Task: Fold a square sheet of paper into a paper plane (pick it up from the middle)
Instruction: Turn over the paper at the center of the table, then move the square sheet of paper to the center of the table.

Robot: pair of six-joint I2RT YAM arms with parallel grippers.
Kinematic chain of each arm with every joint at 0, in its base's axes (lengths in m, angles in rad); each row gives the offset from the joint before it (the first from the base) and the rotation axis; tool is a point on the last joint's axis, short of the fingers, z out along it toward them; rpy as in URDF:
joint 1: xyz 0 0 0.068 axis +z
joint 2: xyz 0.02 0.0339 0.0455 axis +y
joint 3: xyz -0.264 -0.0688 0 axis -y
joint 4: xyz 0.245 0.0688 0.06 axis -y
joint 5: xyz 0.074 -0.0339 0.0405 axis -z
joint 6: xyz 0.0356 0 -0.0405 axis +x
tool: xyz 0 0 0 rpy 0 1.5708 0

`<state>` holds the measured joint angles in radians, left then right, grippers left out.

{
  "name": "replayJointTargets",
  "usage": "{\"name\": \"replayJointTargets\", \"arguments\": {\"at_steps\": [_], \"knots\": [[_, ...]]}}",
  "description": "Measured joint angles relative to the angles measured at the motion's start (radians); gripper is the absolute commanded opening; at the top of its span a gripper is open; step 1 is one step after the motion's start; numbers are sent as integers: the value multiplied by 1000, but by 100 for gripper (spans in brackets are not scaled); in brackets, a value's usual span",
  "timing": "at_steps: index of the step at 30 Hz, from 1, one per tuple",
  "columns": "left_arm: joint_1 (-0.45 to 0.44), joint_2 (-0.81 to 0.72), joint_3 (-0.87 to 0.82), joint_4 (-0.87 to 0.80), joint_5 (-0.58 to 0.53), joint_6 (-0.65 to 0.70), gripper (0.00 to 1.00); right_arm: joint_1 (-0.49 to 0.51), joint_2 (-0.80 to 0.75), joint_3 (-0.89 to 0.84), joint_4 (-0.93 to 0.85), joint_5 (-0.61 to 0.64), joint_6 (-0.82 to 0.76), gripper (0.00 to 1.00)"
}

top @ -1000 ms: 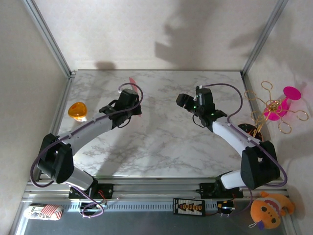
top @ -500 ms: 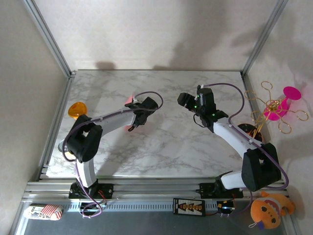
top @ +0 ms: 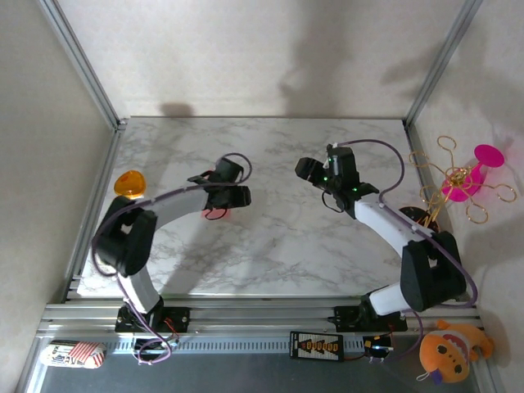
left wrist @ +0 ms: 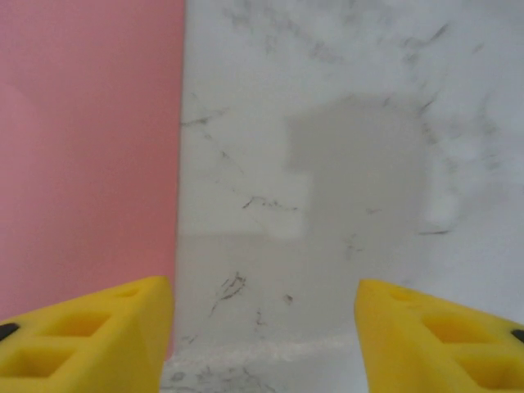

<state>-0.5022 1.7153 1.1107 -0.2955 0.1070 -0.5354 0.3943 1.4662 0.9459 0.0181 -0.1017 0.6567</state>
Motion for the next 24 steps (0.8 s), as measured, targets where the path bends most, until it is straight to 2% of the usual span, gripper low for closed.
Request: {"name": "replayJointTargets", "arguments": {"at_steps": [5,9,11,16,24], "knots": [[114,-221,-114,113,21,-70,84,74,143,63,-1,-69,-1,70],[190,-362,-221,169,-25,-116,99,185,267,158,-6,-124,-4,62],[218,-418,-276,182,-51,-138,100,232,331,216,-6,-149,0,58],[286,-541,-389,209,-90,-182,100,336,503,384,-28,-194,9,54],[317,-595,-415,232,-107,-219,100,418,727,633,-127,-218,6,53]]}}
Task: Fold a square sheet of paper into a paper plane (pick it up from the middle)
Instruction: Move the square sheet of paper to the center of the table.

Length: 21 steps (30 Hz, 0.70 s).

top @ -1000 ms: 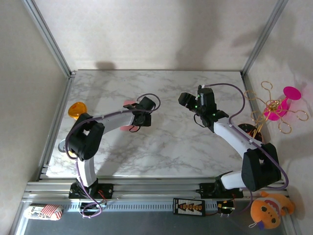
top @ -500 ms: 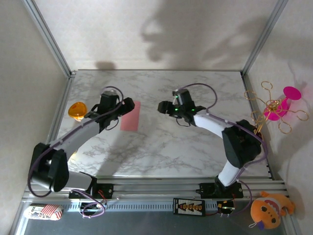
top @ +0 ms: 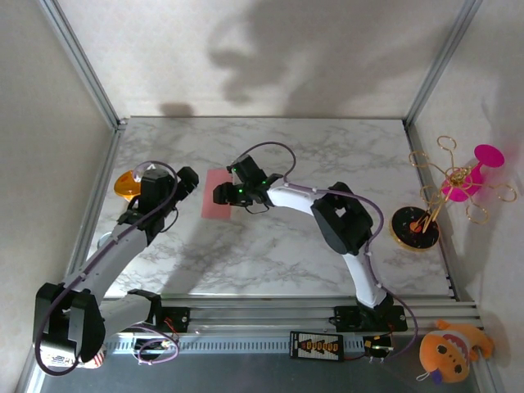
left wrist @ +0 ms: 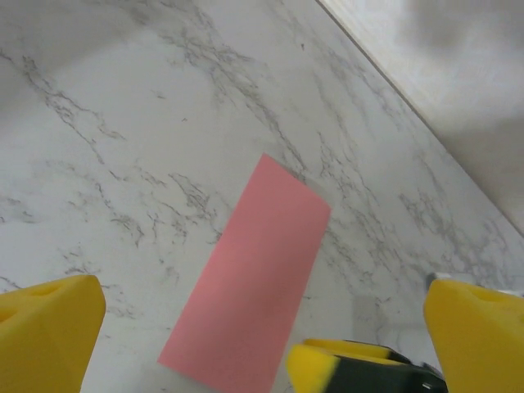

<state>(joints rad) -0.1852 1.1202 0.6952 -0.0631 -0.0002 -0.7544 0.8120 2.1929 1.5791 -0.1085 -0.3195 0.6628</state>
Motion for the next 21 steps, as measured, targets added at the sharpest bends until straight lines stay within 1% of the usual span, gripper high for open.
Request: {"name": "replayJointTargets", "arguments": {"at_steps": [6,11,13,16,19,21], "knots": [[6,2,-4,14,4,-10,100,-1,97,108,-81,5,-11,52],[6,19,-4,28,21,-10,100,-1,107,124,-127,23,-40,52],[6,33,-4,30,37,-10,100,-4,98,105,-122,27,-61,52],[6,60,-4,32,69,-10,99,-18,29,-6,-103,26,-98,52],[6,93,-4,45,114,-9,100,-60,-90,-191,-67,10,-142,52],[6,117,-4,64,152,-10,99,-108,-173,-317,-46,-12,-185,52]]}}
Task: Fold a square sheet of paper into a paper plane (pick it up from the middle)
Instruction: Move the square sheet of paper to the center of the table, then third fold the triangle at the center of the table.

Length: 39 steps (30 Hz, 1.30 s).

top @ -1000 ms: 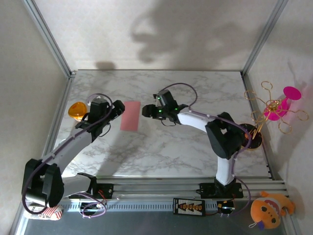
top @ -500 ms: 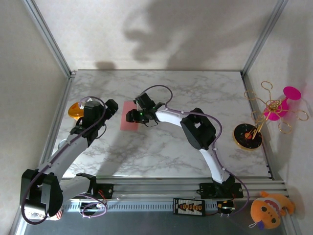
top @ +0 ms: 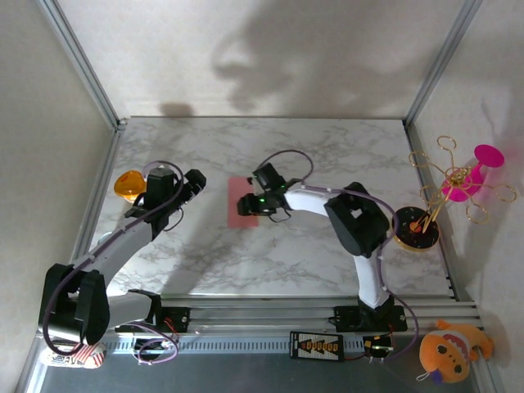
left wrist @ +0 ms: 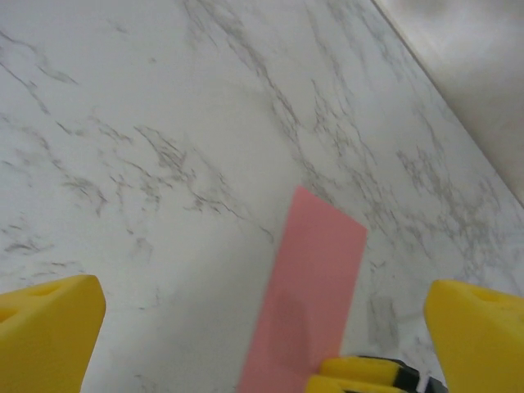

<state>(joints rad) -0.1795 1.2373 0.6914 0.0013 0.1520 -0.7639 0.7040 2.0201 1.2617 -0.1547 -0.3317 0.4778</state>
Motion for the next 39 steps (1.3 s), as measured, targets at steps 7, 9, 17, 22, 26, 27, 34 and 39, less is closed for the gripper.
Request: {"name": "replayJointTargets", "arguments": {"at_steps": [7,9,17,22,26,27,34,39], "knots": [[-27,81,0,90,114,-26,100,-75,-133,-143,0,-2,-78,52],[-52,101,-2,108,138,-44,99,-70,-164,-145,3,24,-54,51],[-200,182,-39,175,199,-136,97,-71,-234,-161,56,127,138,45],[-268,260,-41,214,237,-187,87,-71,-205,-172,55,129,192,44],[-307,318,-39,224,256,-212,78,-71,-177,-172,55,121,211,43],[-316,331,-37,224,258,-216,75,-71,-170,-172,55,119,216,43],[-356,402,-21,226,283,-245,54,-73,-130,-179,52,120,230,43],[-362,415,-5,222,293,-249,46,-76,-127,-179,54,119,243,42]]}}
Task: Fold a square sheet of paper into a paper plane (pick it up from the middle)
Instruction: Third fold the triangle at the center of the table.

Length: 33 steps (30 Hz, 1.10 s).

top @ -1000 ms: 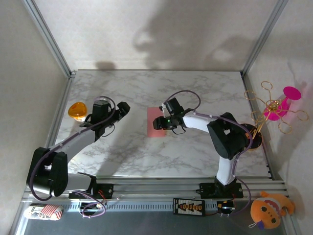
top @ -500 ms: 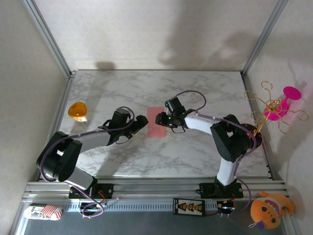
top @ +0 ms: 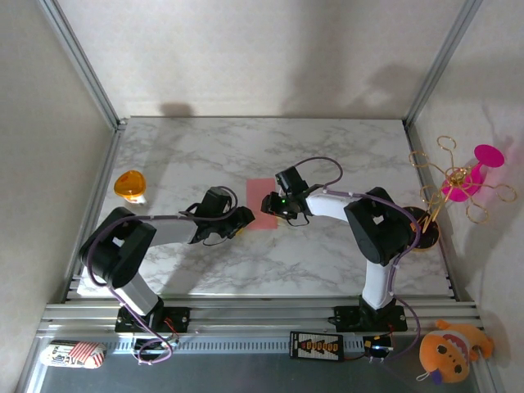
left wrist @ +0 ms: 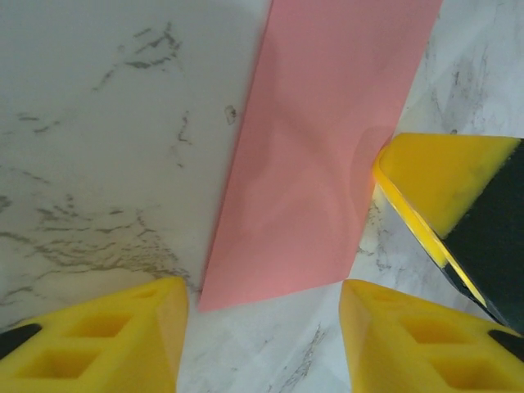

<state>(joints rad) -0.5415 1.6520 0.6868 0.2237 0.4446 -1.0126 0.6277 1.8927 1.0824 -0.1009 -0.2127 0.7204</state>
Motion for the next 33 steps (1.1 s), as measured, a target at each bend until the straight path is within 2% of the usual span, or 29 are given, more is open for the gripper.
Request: {"name": "replayJointTargets", "arguments": {"at_steps": [7,13,33], "knots": [[0,20,74,-76,2,63,44,-2,2,0,0,0,2,42],[0,38,84,-113,5,83,49,-2,2,0,0,0,2,42],[-16,83,140,-150,23,116,50,-6,5,0,0,-14,3,41]]}}
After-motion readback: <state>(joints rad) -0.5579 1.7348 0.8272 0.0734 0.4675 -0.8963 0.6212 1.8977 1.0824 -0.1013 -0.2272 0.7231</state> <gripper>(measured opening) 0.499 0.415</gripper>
